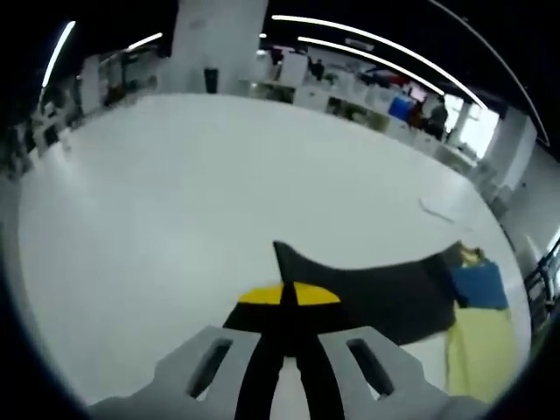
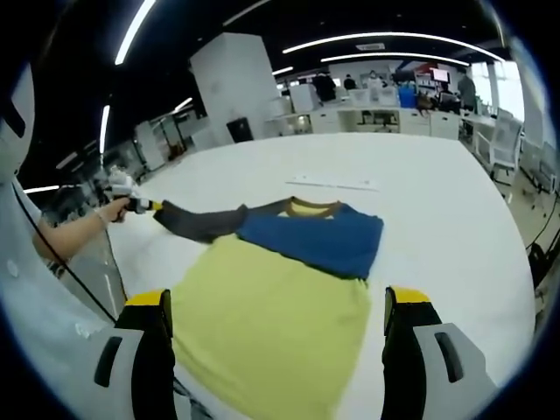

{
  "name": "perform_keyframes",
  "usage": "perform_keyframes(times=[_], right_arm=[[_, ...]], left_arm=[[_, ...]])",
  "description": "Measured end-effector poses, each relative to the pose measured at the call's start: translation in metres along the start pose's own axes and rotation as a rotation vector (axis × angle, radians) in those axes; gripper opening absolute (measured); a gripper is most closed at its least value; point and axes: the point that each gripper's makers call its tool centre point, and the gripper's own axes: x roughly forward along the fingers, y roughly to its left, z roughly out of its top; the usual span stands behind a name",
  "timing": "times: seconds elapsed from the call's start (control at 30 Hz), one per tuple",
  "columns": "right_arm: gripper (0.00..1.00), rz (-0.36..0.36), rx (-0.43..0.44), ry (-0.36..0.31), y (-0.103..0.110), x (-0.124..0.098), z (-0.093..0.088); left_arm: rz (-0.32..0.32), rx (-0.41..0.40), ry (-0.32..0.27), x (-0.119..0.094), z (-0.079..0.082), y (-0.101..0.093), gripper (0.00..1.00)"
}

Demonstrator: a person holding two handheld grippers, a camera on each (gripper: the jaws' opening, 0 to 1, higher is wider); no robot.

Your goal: Fold the garment on the visible template until the final outline fits inside the template.

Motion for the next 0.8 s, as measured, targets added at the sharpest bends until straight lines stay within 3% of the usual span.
perform_keyframes(times=[0.23, 0.47, 0.8], right_arm=[[1.00, 0.010, 0.003, -0.007, 0.001, -0.003, -0.002], [1.00, 0.019, 0.012, -0.017, 0.001, -0.005, -0.004], [1.00, 0.027, 0.019, -0.039, -0.001, -0.011, -0.004]], left_arm=[[-0.004, -0.019, -0.039, -0.011, 0.015, -0.007, 0.00], [-0.019, 0.017, -0.070, -0.016, 0.031, -0.020, 0.00], [-0.043, 0.033, -0.085, -0.027, 0.040, -0.046, 0.00]])
